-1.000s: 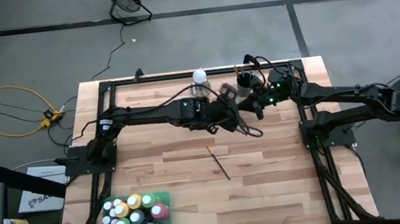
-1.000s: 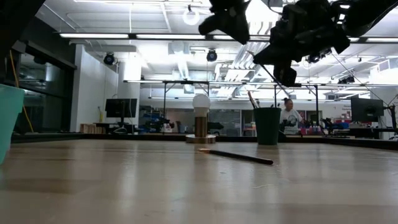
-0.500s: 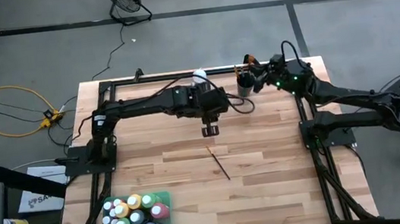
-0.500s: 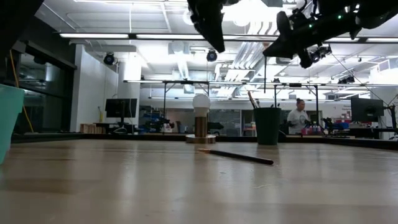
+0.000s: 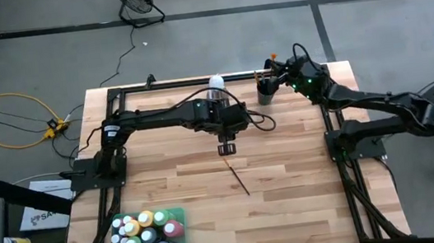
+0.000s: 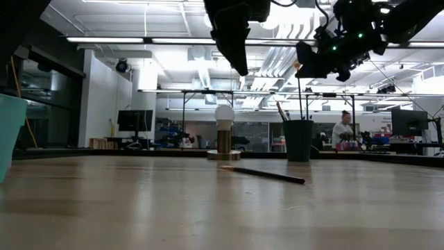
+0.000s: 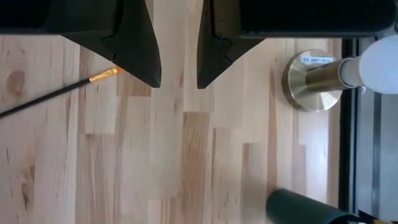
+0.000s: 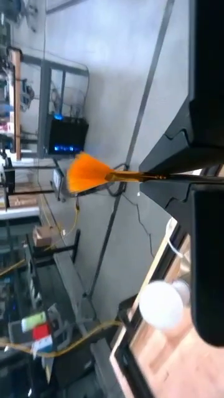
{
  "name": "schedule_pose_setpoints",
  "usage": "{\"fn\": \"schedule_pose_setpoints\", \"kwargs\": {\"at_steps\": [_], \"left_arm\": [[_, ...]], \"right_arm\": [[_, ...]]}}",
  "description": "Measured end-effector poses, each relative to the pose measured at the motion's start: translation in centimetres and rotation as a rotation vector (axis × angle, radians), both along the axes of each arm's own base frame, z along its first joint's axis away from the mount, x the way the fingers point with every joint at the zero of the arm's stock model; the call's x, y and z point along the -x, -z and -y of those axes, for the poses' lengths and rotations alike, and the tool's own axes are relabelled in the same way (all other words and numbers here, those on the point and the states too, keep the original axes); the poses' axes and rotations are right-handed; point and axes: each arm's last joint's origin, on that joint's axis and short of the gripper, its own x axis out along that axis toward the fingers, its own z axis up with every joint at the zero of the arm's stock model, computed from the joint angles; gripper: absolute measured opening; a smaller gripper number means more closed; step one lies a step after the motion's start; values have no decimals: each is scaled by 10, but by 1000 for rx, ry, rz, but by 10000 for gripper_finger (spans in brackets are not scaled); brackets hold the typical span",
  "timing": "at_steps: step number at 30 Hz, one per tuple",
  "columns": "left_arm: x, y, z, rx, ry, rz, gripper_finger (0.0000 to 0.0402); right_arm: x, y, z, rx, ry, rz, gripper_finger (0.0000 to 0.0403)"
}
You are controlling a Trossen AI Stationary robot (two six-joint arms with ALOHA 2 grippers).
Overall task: Pick & Place Paint Supplies
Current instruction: Put the gold paint brush into the black cup
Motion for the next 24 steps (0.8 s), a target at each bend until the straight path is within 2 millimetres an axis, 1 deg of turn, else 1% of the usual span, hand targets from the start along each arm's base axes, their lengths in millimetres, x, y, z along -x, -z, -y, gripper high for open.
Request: {"fn": "schedule_pose_setpoints", "kwargs": {"at_steps": [9,15,17,19,24], "left_arm": [[-1,0,0,0,1,5,99],[-1,0,0,-3,6,3,99],[0,0,0,-3,7,0,99],[0,0,0,-3,7,-1,99],[0,0,0,-3,7,-4,99]], "right_arm": [[-8,8,7,20,13,-20,9],[-9,12,7,-2,22,-51,14],[-9,13,7,-4,21,-53,26],[-9,13,7,-8,18,-55,47],[-9,14,7,-35,35,-34,118]]}}
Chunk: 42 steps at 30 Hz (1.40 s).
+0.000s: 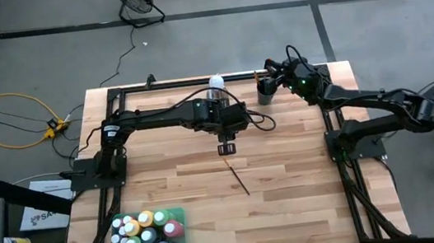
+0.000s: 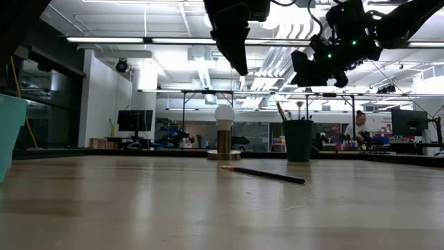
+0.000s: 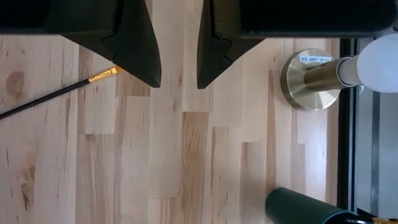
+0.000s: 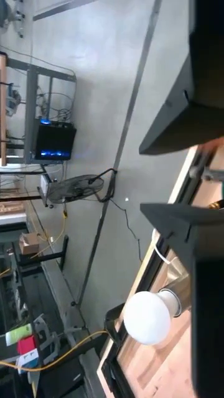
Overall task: Pick & Place Paint Supplies
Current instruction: Put the gold paint brush into the black cup
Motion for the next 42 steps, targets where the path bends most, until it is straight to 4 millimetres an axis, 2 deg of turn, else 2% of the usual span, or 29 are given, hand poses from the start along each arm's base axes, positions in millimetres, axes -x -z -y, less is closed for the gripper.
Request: {"fn": "schedule_pose_setpoints", "kwargs": {"at_steps": [6,11,17,20,28,36,42], "left_arm": [[1,0,0,-11,24,-20,99],[-4,14,2,9,168,-94,99],[-18,45,6,32,495,-195,99],[-24,65,6,28,587,-254,99],[-35,111,7,77,729,-384,114],[-40,137,7,81,798,-446,170],[-42,149,7,83,802,-487,176]], "right_arm": [[1,4,-3,-64,-8,2,190],[4,0,-15,-104,-36,3,217],[12,-9,-32,-116,-112,1,219],[17,-15,-39,-118,-137,6,219],[31,-21,-54,-134,-164,-11,219],[35,-21,-56,-162,-158,-1,219],[35,-20,-56,-167,-156,-2,219]]}}
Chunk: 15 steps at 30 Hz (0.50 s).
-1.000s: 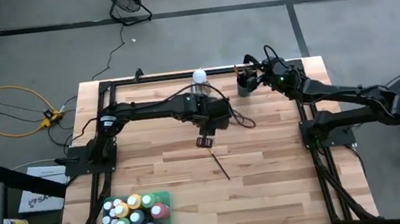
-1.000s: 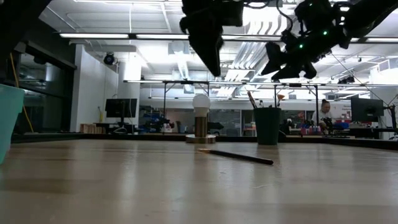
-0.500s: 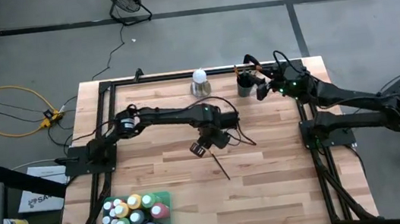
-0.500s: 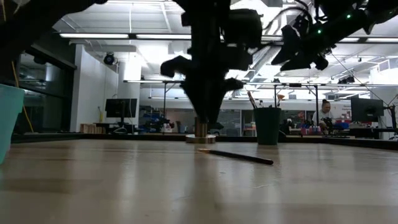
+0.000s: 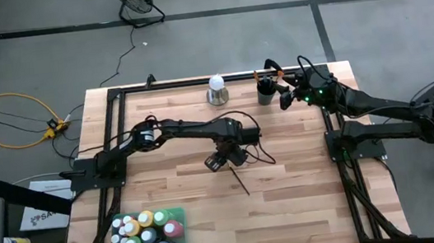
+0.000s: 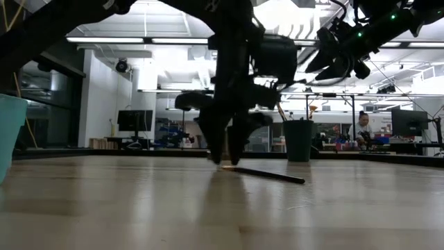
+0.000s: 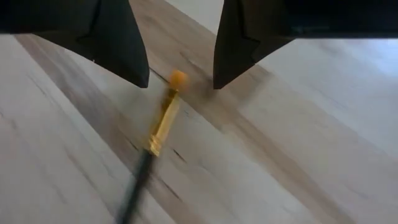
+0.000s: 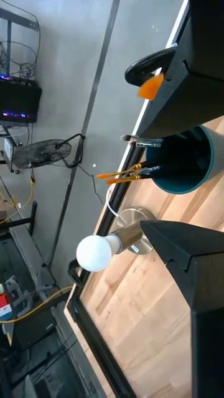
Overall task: Pick & Place Paint Supplies
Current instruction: Put the gold paint brush into the black cup
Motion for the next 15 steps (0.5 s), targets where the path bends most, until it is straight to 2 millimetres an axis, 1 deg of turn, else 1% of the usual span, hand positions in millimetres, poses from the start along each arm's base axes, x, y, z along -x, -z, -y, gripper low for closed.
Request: {"fn": "schedule_pose_setpoints", "kwargs": {"at_steps": [1,8,11,15], "left_arm": [[2,2,0,-5,4,-22,174],[2,13,-1,-26,17,-17,156],[3,22,3,-26,24,-12,144],[5,30,5,-30,27,-13,122]], "right_arm": [[0,0,0,0,0,1,219],[0,0,0,1,0,1,219],[0,0,0,0,0,1,219],[0,0,0,0,0,-1,219]]}}
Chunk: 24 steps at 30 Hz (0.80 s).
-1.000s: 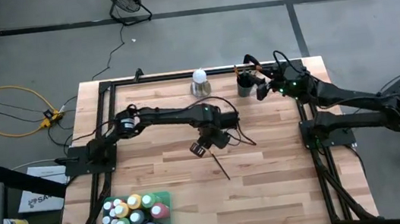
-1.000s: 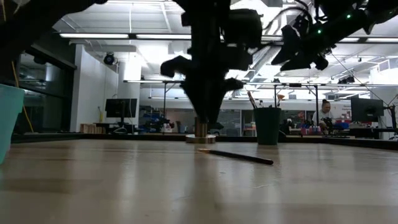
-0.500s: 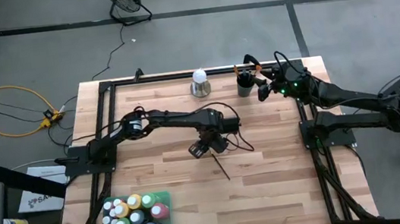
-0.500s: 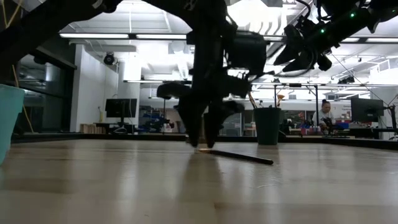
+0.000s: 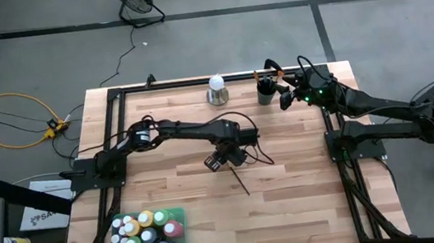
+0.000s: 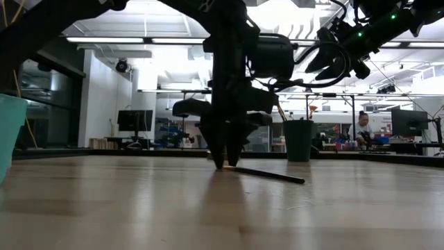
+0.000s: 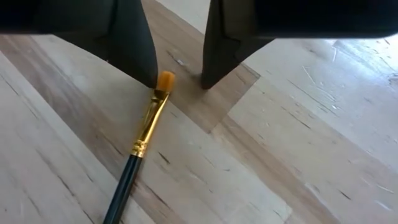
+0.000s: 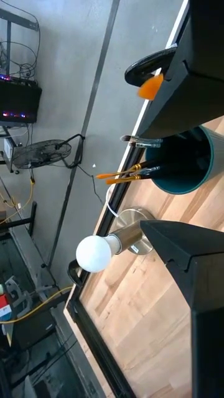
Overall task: Pick & Place Paint Supplies
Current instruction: Put the gold paint brush into the black cup
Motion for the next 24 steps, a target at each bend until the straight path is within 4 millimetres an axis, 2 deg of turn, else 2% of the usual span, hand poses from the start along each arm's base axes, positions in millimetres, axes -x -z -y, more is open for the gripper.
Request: {"fn": "schedule_pose_setpoints", "kwargs": {"at_steps": [5,15,24], "left_arm": [[4,11,2,-1,5,-13,88],[4,12,7,20,-1,-10,8],[4,11,7,30,-18,-12,1]], "right_arm": [[0,0,0,-2,-3,-3,219],[0,0,0,-3,-3,-4,219],[0,1,0,-22,-3,12,219]]}}
